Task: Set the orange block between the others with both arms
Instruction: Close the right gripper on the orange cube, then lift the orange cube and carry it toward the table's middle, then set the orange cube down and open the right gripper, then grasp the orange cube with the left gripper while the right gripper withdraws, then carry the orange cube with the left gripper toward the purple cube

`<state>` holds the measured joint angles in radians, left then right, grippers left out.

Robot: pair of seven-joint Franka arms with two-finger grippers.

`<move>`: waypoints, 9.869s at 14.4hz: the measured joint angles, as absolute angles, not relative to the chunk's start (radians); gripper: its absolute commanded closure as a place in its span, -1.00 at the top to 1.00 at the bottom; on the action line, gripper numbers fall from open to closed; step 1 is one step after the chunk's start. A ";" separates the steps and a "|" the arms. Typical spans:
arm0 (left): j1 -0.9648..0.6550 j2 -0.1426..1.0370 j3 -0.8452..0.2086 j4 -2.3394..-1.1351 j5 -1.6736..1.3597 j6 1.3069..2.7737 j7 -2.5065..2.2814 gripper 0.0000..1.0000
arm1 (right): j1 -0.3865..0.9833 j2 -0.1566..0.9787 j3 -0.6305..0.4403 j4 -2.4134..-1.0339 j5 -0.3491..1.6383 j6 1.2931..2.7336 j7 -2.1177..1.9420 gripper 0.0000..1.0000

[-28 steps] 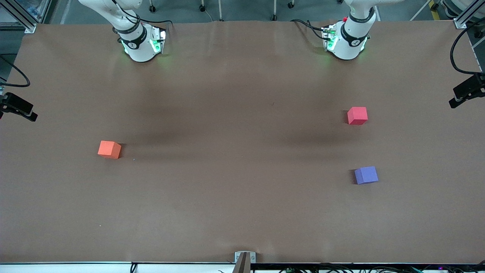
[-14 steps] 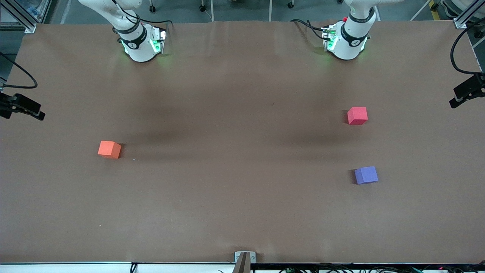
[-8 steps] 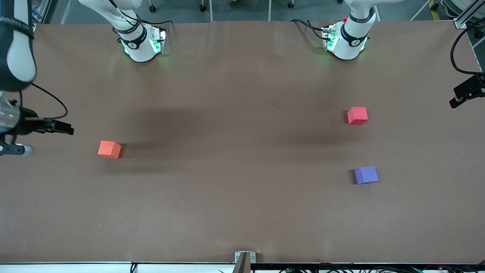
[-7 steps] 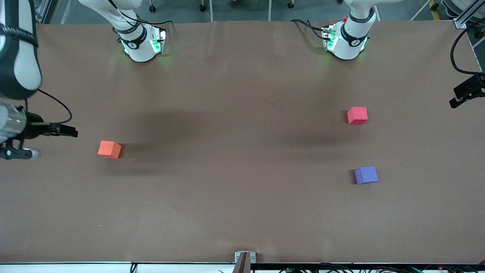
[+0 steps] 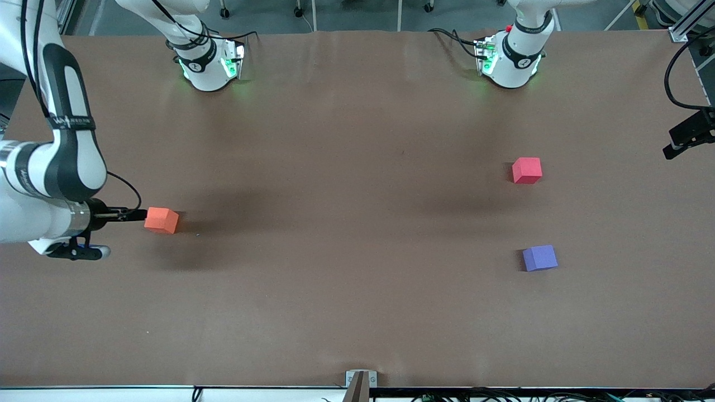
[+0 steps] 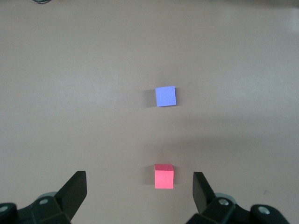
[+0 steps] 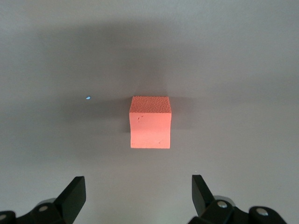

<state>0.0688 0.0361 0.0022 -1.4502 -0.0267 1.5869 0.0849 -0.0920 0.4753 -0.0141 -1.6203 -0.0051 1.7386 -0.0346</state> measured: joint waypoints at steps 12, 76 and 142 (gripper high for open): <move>0.080 0.036 0.003 -1.450 -0.027 1.588 0.077 1.00 | -0.104 0.530 -0.024 -1.781 -0.023 1.975 -0.035 1.00; 0.084 0.037 0.004 -1.451 -0.027 1.590 0.077 1.00 | 0.766 0.984 0.177 -1.113 -0.585 1.989 -0.386 1.00; -0.400 0.504 -0.010 -1.521 0.002 2.069 -0.809 -0.41 | 0.045 0.025 -0.134 -1.555 -0.020 1.714 -0.026 1.00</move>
<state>-0.4000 0.5038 -0.0100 -1.5210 0.0022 2.0694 -0.8091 0.0447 0.0249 -0.1344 -1.5550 -0.0202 1.7137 -0.0261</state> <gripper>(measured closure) 0.396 0.000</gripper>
